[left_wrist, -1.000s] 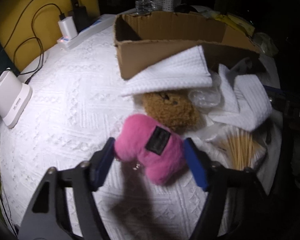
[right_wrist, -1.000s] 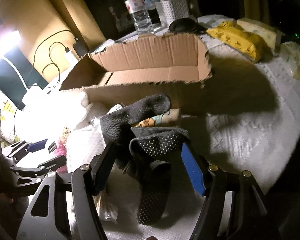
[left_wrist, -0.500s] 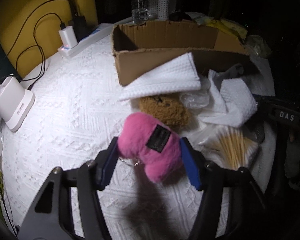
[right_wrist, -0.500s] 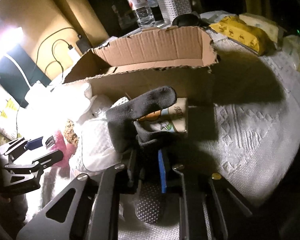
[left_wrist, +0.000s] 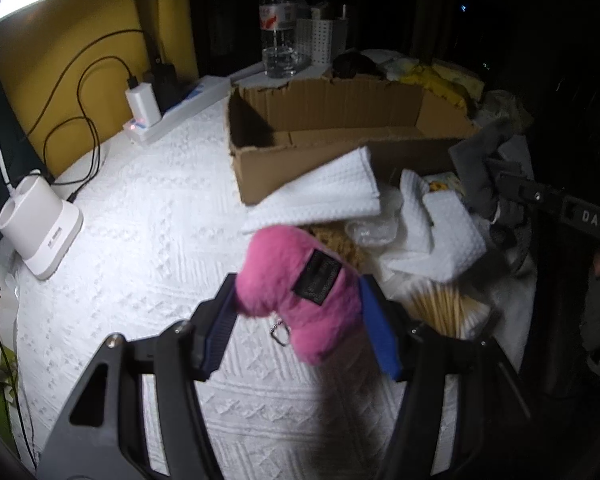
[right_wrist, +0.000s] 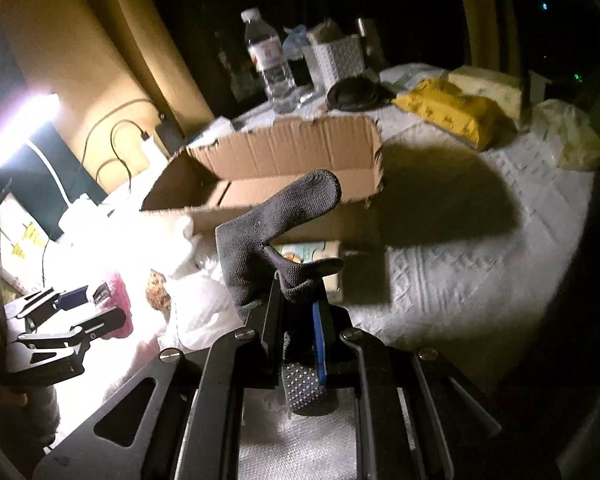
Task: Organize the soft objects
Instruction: 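Carry the plush toy and sock into the cardboard box and open both grippers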
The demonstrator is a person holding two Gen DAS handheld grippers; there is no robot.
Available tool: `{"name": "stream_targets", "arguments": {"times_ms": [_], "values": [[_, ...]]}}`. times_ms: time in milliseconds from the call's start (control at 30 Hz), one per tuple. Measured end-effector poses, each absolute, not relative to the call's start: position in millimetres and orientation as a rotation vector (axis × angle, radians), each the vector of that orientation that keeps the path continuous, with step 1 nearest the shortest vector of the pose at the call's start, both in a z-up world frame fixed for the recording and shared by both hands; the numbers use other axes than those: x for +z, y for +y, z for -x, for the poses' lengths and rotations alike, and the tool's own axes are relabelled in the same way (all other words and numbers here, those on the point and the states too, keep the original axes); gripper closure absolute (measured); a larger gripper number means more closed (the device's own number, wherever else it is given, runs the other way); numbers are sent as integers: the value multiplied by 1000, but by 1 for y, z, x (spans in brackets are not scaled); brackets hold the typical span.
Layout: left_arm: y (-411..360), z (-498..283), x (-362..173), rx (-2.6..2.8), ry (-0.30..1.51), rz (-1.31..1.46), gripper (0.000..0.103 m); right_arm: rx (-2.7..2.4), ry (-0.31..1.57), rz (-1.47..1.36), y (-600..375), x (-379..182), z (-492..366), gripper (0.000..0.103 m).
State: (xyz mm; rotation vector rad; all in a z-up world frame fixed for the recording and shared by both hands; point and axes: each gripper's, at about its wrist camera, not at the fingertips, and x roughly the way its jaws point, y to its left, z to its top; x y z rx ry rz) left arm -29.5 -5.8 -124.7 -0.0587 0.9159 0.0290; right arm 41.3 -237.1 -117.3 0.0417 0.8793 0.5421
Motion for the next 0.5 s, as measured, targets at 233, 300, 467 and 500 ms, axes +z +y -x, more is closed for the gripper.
{"name": "stream_targets", "arguments": {"times_ms": [233, 300, 467, 500], "values": [[-9, 26, -110, 30, 879, 41, 42, 539, 839, -64, -248, -100, -45, 90], [-10, 24, -105, 31, 869, 34, 42, 540, 830, -66, -250, -96, -46, 90], [-14, 14, -96, 31, 843, 20, 42, 543, 805, -66, -254, -87, -51, 90], [-15, 12, -95, 30, 838, 19, 42, 543, 798, -66, -255, -84, -53, 90]]}}
